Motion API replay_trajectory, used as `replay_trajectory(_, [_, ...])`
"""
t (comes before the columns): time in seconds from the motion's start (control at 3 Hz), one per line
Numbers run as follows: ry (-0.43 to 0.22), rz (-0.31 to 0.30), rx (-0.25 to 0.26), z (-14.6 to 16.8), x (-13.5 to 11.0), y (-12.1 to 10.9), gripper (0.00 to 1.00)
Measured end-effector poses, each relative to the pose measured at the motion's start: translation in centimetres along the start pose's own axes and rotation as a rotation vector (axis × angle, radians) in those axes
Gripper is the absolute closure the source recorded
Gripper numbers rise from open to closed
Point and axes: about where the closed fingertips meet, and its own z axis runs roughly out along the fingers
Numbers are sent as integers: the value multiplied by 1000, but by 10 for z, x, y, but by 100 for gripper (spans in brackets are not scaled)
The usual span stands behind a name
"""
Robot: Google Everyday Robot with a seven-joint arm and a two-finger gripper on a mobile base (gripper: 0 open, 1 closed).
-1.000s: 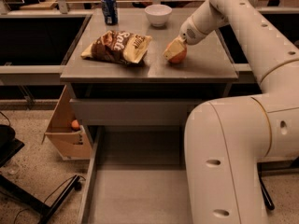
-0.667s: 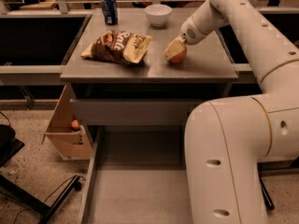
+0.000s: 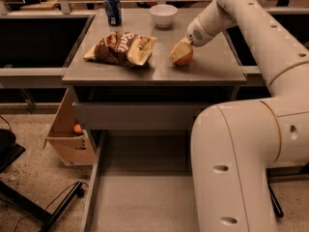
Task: Pick apple from middle drawer and place on counter
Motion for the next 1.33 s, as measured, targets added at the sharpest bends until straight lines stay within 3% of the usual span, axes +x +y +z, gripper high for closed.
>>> replay_trajectory(0.33, [0,0,0,0,0,0,0])
replay_trajectory(0.67, [-17,4,-16,5,-5,2,0])
replay_trajectory(1.0, [-45,11,-17,-20,-24,9,0])
replay_trajectory(1.33, [-80,8,31,-68,-53,17,0])
